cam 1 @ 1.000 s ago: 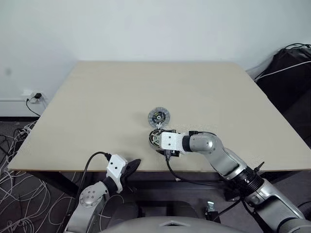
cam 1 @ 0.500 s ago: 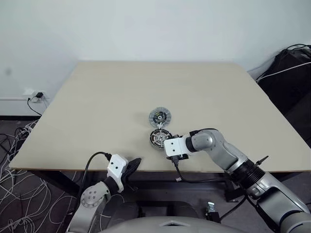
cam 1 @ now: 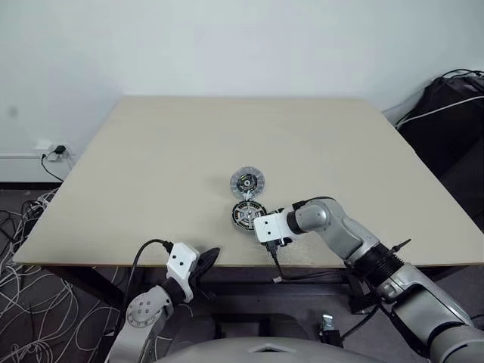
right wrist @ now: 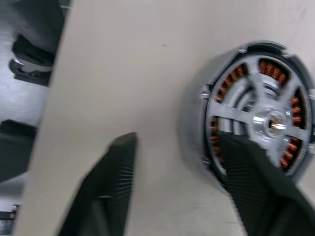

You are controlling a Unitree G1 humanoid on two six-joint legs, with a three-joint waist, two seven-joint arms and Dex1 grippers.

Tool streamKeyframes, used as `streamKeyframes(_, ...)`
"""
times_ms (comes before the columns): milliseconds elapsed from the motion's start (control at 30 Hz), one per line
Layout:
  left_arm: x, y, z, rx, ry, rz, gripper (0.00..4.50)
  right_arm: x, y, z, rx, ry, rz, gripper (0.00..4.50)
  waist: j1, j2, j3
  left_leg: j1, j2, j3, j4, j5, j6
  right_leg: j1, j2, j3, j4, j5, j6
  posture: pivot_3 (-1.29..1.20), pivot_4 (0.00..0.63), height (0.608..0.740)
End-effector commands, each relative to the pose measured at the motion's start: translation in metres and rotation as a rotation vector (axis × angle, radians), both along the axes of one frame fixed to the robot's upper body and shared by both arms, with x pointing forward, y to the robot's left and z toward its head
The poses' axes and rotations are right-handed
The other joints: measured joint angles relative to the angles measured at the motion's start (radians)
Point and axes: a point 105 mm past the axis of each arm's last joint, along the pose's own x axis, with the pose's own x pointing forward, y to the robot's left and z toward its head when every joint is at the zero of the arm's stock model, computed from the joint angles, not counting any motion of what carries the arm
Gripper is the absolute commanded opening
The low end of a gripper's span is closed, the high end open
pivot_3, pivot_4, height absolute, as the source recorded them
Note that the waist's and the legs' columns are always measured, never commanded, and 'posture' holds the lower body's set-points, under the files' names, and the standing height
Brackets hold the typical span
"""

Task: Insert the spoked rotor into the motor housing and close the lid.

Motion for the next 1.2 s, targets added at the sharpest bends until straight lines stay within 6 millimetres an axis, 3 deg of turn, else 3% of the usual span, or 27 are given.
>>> streamKeyframes(33,0.005,-0.005,0.013,-0.016,-0.053,-0.001,0.0,0.006,0.001,0.004,-0.003,-0.02,0.004,1.3,0.001,0.0,0.0,0.0,0.0,0.0,0.0,0.0,0.0,0.0,0.0,0.0,0.0,0.0,0.0,0.0,0.0,0.74)
streamKeyframes(167,0.006,-0.006,0.014,-0.019,-0.052,0.0,0.0,0.007,0.002,0.006,0.003,-0.029,0.007,0.13,-0.001,-0.002,-0.002,0.0,0.0,0.0,0.0,0.0,0.0,0.0,0.0,0.0,0.0,0.0,0.0,0.0,0.0,0.74)
streamKeyframes(300,0.005,-0.007,0.014,-0.02,-0.048,-0.001,0.0,0.008,0.004,0.008,0.036,-0.038,-0.012,0.12,-0.004,-0.002,-0.002,0.0,0.0,0.0,0.0,0.0,0.0,0.0,0.0,0.001,0.0,0.0,0.0,0.0,0.0,0.74)
streamKeyframes(500,0.004,-0.007,0.014,-0.022,-0.045,-0.002,0.0,0.018,0.024,0.039,0.363,-0.005,-0.233,0.12,-0.004,-0.001,-0.002,-0.001,0.001,0.0,0.0,0.0,-0.001,-0.001,0.001,0.001,0.0,0.001,0.0,0.0,0.0,0.74)
streamKeyframes(700,0.002,-0.008,0.013,-0.025,-0.04,-0.005,0.0,0.015,0.014,0.058,0.537,0.061,-0.525,0.12,0.009,-0.001,-0.002,-0.009,0.0,0.0,0.0,0.0,-0.001,-0.007,0.0,0.0,0.0,0.001,-0.001,0.0,0.0,0.74)
streamKeyframes(900,0.001,-0.009,0.011,-0.027,-0.029,-0.017,0.0,-0.009,0.0,0.056,0.55,0.168,-0.733,0.12,0.013,0.001,-0.003,-0.011,-0.002,0.0,0.0,-0.001,0.001,-0.01,-0.002,0.0,-0.001,0.0,-0.003,0.0,0.0,0.74)
streamKeyframes(1200,0.003,-0.01,0.009,-0.027,-0.021,-0.036,0.0,-0.032,0.002,0.052,0.547,0.309,-0.874,0.12,0.007,0.003,-0.006,-0.011,-0.002,0.0,0.0,-0.001,0.001,-0.011,-0.002,0.0,0.0,0.0,-0.002,0.0,0.0,0.74)
